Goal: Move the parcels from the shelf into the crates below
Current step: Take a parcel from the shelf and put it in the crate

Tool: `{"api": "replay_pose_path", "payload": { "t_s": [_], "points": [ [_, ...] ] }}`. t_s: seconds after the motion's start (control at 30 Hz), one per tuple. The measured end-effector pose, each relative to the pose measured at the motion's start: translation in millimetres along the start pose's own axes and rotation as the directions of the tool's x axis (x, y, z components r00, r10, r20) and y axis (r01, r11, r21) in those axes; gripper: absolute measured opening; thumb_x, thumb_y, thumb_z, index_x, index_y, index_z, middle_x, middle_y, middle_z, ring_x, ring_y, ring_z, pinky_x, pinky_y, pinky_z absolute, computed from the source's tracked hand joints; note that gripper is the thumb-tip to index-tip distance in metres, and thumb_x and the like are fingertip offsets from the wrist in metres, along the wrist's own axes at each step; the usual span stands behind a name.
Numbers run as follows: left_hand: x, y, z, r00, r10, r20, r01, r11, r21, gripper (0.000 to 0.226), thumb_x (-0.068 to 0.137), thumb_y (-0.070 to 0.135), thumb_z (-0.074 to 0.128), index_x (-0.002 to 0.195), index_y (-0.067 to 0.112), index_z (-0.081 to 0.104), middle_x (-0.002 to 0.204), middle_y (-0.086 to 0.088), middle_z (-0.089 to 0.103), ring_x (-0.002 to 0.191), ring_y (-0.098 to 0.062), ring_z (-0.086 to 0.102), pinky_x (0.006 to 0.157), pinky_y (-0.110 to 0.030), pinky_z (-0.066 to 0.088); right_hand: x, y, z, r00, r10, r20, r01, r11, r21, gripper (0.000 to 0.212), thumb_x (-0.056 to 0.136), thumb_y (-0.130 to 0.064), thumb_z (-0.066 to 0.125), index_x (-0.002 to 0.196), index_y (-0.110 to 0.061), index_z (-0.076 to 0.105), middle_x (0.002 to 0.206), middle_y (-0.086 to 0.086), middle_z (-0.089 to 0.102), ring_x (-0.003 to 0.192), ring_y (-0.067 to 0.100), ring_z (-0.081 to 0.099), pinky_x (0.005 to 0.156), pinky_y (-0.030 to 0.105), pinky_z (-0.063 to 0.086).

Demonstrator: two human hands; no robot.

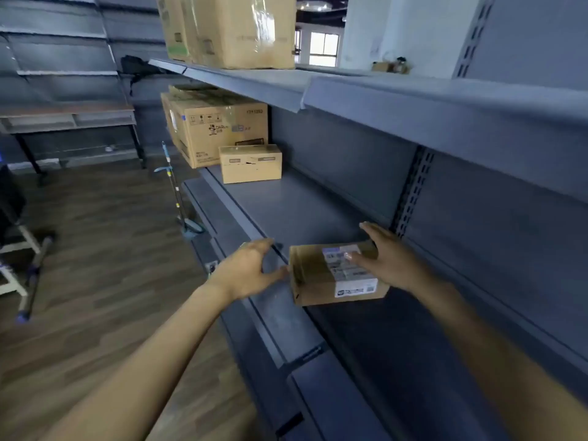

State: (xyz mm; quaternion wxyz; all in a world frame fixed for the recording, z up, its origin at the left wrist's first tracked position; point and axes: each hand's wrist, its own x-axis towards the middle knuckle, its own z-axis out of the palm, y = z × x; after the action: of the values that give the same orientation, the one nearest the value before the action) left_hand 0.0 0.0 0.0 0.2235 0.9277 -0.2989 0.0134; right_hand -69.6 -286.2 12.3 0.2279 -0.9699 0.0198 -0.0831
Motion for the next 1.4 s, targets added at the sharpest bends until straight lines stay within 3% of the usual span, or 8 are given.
{"api": "replay_pose_path", "payload": {
  "t_s": [0.1,0.4,0.57,0.67,0.83,1.0,1.13,1.4],
  "points": [
    [-0.9,17.5,19.0,0.998,0.036,-0.046,-0.04,0.996,-0.08,0.074,0.082,0.064,0.056,0.14,0.021,0.042,0.143,-0.001,0.047,0.119,-0.021,0.051,0.091,-0.029,0.042,-26.6,23.9,-5.8,0.992,0.121,-0.017,-0.121,0.993,0.007,0.091,0.08,-0.071,0.051,0.153,-0.026,0.017,0.159,-0.006,0.019,0.144,0.014,0.023,0.11,0.037,0.03],
    [-1.4,28.5,59.0,0.993,-0.042,-0.114,0.009,0.963,-0.271,0.087,0.068,0.071,0.065,0.137,0.024,0.041,0.133,0.007,0.051,0.121,-0.015,0.05,0.095,-0.034,0.045,-63.6,51.9,14.5,0.981,0.186,0.05,-0.189,0.978,0.085,0.089,0.08,-0.064,0.061,0.152,-0.025,0.025,0.157,-0.009,0.024,0.143,0.01,0.024,0.114,0.033,0.027],
    [-3.2,21.2,71.6,0.998,0.002,-0.056,-0.021,0.943,-0.332,0.077,0.073,0.067,0.064,0.135,0.026,0.046,0.128,0.009,0.056,0.118,-0.012,0.053,0.097,-0.032,0.045,-59.4,48.5,24.9,0.99,0.134,0.046,-0.141,0.967,0.212,0.058,0.081,-0.054,0.067,0.133,-0.034,0.048,0.131,-0.017,0.049,0.118,-0.001,0.046,0.092,0.021,0.04],
    [-6.4,21.9,76.5,0.997,0.029,-0.074,-0.054,0.928,-0.369,0.066,0.075,0.065,0.063,0.131,0.034,0.048,0.121,0.022,0.055,0.112,-0.001,0.053,0.087,-0.009,0.04,-54.1,44.9,31.4,0.994,0.105,-0.005,-0.101,0.965,0.242,0.045,0.086,-0.044,0.066,0.125,-0.026,0.056,0.126,-0.01,0.058,0.114,0.006,0.055,0.093,0.026,0.046],
    [-10.0,18.3,69.0,0.983,-0.013,-0.186,-0.062,0.918,-0.392,0.065,0.076,0.058,0.068,0.13,0.03,0.048,0.123,0.021,0.055,0.116,0.001,0.052,0.093,-0.02,0.045,-42.3,30.9,31.0,0.995,0.068,-0.073,-0.045,0.958,0.285,0.045,0.086,-0.05,0.061,0.127,-0.034,0.053,0.119,-0.022,0.061,0.104,-0.006,0.055,0.087,0.02,0.045],
    [-20.1,5.9,37.0,0.939,-0.056,-0.34,-0.088,0.915,-0.394,0.073,0.073,0.06,0.068,0.136,0.035,0.042,0.131,0.031,0.047,0.121,0.013,0.043,0.092,0.001,0.032,-15.0,2.4,39.6,0.984,-0.006,-0.18,0.068,0.937,0.344,0.043,0.083,-0.044,0.067,0.121,-0.027,0.056,0.106,-0.023,0.059,0.091,-0.025,0.049,0.072,-0.001,0.039],
    [-37.8,-21.2,6.3,0.89,-0.113,-0.442,-0.084,0.912,-0.402,0.076,0.073,0.053,0.073,0.139,0.033,0.041,0.135,0.032,0.045,0.124,0.014,0.041,0.094,0.001,0.031,14.5,-38.7,61.3,0.974,-0.089,-0.208,0.176,0.874,0.453,0.044,0.083,-0.031,0.073,0.122,-0.016,0.058,0.114,-0.006,0.064,0.102,-0.002,0.06,0.079,0.001,0.042],
    [-81.0,-122.9,-52.3,0.809,-0.229,-0.541,0.033,0.937,-0.347,0.071,0.071,0.049,0.076,0.135,0.036,0.045,0.135,0.027,0.05,0.124,0.009,0.044,0.096,-0.001,0.03,75.8,-154.8,123.0,0.915,-0.341,-0.214,0.402,0.762,0.507,0.047,0.086,-0.024,0.07,0.13,-0.022,0.054,0.121,-0.013,0.063,0.113,-0.002,0.057,0.092,0.013,0.044]
  ]
}}
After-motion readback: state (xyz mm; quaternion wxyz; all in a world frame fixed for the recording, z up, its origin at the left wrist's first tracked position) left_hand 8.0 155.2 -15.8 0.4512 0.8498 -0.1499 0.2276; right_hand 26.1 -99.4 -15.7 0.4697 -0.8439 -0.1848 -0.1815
